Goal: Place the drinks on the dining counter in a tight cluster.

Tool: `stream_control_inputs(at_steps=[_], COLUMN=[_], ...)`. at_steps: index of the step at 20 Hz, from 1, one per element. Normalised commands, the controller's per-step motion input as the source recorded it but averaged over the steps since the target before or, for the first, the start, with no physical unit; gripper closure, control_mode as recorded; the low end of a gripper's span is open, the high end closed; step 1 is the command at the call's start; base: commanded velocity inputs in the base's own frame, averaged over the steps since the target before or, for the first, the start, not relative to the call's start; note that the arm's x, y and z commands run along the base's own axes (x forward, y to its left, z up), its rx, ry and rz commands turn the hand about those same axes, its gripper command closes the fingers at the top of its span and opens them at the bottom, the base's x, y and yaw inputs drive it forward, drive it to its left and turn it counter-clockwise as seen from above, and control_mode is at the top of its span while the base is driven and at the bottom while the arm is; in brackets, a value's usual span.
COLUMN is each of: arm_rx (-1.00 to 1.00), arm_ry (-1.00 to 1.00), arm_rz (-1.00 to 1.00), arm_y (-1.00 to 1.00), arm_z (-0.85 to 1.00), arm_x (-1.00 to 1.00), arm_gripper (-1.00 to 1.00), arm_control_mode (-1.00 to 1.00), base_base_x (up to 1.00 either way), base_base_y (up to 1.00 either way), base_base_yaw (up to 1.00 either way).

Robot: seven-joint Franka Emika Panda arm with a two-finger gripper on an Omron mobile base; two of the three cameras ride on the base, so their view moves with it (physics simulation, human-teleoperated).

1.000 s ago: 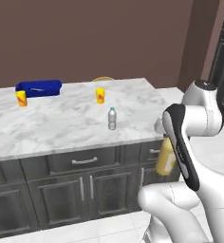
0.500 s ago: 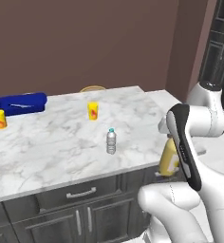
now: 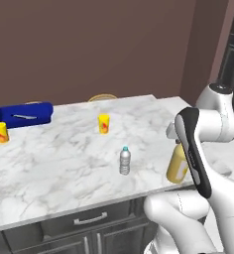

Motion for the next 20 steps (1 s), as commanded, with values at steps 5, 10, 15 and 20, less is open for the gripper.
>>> stream_control_inputs(at_steps=[5, 10, 15, 20], arm_rx=[0.00, 0.00, 0.00, 0.00], arm_ry=[0.00, 0.00, 0.00, 0.00], arm_rz=[0.00, 0.00, 0.00, 0.00], arm_y=[0.00, 0.00, 0.00, 0.00], arm_z=[0.00, 0.00, 0.00, 0.00], arm_x=[0.00, 0.00, 0.00, 0.00], arm_gripper=[1.00, 1.00, 1.00, 1.00], arm_control_mode=[1.00, 1.00, 1.00, 1.00], base_base_x=[0.50, 0.34, 0.00, 0.00], base_base_y=[0.00, 0.00, 0.00, 0.00], base_base_yaw=[0.06, 0.01, -0.01, 0.00])
